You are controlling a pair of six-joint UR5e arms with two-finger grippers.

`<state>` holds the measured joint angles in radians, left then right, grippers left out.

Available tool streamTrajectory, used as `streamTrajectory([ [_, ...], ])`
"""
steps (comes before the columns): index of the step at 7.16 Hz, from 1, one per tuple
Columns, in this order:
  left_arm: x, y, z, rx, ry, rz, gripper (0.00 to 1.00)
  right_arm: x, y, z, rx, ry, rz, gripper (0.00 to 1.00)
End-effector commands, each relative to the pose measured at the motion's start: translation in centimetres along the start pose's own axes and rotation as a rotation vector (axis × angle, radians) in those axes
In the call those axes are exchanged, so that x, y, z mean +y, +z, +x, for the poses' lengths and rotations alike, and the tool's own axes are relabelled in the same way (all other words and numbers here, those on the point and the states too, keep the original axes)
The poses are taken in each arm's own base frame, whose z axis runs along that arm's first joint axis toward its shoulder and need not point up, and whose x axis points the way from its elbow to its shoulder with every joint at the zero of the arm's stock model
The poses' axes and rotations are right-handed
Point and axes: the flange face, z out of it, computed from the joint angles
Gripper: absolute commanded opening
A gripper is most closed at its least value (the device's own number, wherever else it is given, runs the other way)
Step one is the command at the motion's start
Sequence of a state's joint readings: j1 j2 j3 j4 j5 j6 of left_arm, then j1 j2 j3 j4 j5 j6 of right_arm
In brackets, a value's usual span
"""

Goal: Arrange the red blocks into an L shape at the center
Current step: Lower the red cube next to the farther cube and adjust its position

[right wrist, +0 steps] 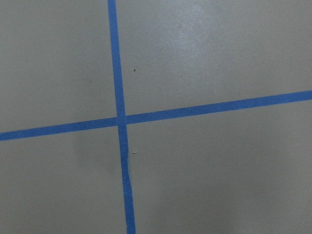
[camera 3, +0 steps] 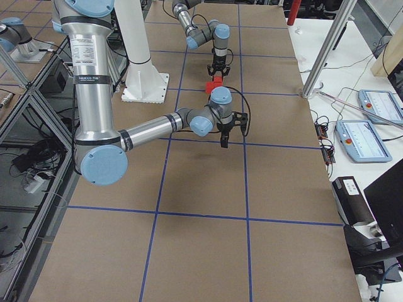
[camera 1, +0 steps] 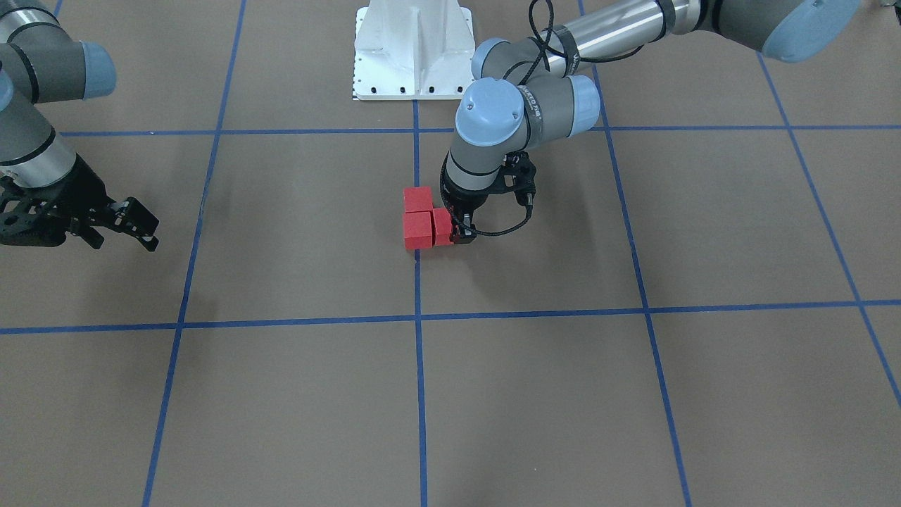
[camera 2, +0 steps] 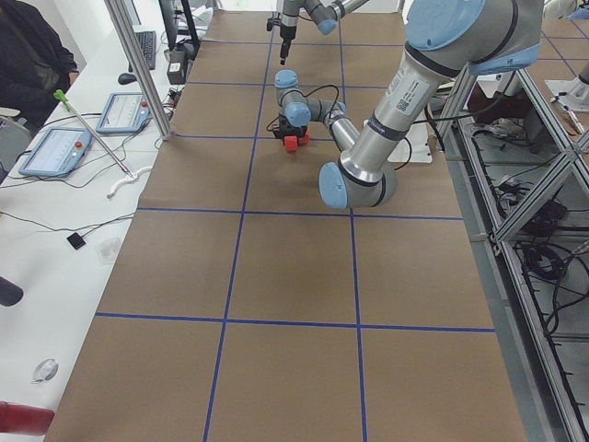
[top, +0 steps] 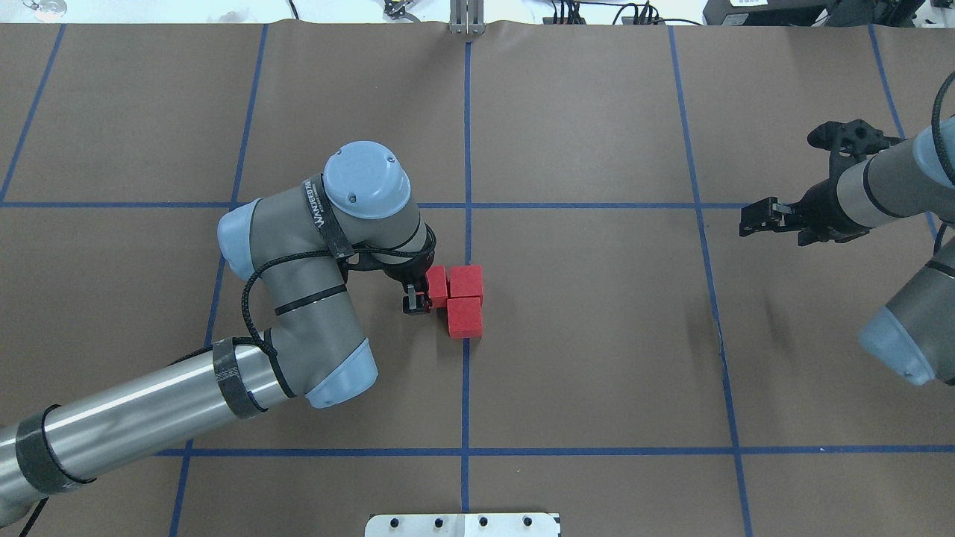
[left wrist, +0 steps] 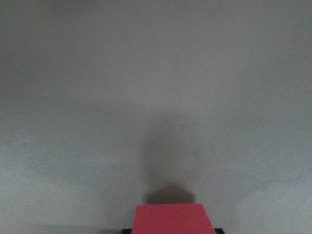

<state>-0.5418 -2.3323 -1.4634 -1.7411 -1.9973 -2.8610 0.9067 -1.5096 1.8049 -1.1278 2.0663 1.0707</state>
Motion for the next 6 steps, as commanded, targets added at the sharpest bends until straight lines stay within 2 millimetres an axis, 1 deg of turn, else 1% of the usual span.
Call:
streamTrajectory([
  [1, -0.03, 0.04, -0.02, 0.000, -0.002, 0.001, 0.00, -0.01, 0.11, 0.08, 0.003, 0.002, -0.002, 0.99],
  [6, 0.15, 0.32, -0.48, -0.006, 0.005, 0.001, 0.00, -0.04, 0.01, -0.07, -0.001, -0.001, 0.000, 0.99],
])
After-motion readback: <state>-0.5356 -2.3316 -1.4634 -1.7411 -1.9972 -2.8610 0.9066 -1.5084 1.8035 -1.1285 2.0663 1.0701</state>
